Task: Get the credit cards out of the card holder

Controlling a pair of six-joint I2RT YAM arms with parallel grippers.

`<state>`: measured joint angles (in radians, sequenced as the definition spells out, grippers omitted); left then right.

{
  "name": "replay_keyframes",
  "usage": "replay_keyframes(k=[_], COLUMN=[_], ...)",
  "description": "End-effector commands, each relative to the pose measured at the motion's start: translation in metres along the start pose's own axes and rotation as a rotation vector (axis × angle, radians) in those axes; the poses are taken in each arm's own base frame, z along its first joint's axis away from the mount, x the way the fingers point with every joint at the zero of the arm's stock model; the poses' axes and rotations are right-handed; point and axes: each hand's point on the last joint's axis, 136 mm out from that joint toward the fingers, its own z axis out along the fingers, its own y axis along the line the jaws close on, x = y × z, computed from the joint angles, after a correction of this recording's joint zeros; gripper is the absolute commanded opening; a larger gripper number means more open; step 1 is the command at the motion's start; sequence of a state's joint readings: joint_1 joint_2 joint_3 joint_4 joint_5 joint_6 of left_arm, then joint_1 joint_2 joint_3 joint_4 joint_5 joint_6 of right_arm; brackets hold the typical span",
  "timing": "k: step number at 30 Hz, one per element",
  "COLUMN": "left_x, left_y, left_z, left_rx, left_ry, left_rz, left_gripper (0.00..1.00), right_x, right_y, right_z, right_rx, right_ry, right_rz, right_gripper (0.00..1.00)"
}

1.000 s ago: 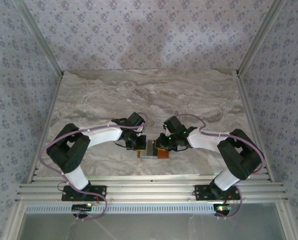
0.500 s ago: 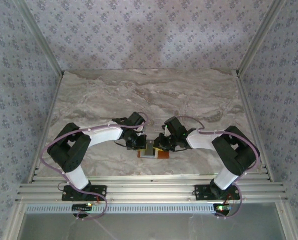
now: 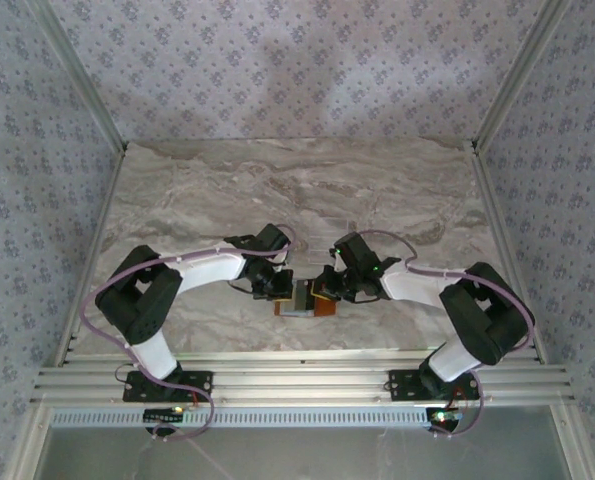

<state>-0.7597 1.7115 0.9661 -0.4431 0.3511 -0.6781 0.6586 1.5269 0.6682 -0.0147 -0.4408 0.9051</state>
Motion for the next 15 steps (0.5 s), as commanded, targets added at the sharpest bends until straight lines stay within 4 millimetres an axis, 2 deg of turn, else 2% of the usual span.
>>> replay_keyframes(k=[1, 9, 15], left_x=[0.022, 0.023, 0.024], left_y=[0.032, 0.032, 0.033], left_z=[0.015, 0.017, 0.017], left_rx=[-0.127, -0.128, -0.128], left_ry=[0.085, 0.095, 0.098], left_rz=[-0.037, -0.035, -0.036], left_gripper=[0.08, 0.08, 0.08], right_x=[-0.001, -0.004, -0.004], right_y=[-0.016, 0.010, 0.010], right_z=[-0.006, -0.004, -0.002], right_rx=[0.068, -0.076, -0.085], right_ry=[-0.023, -0.027, -0.028], right_rz=[0.013, 0.014, 0.018], right_gripper=[0.04, 0.11, 0.10])
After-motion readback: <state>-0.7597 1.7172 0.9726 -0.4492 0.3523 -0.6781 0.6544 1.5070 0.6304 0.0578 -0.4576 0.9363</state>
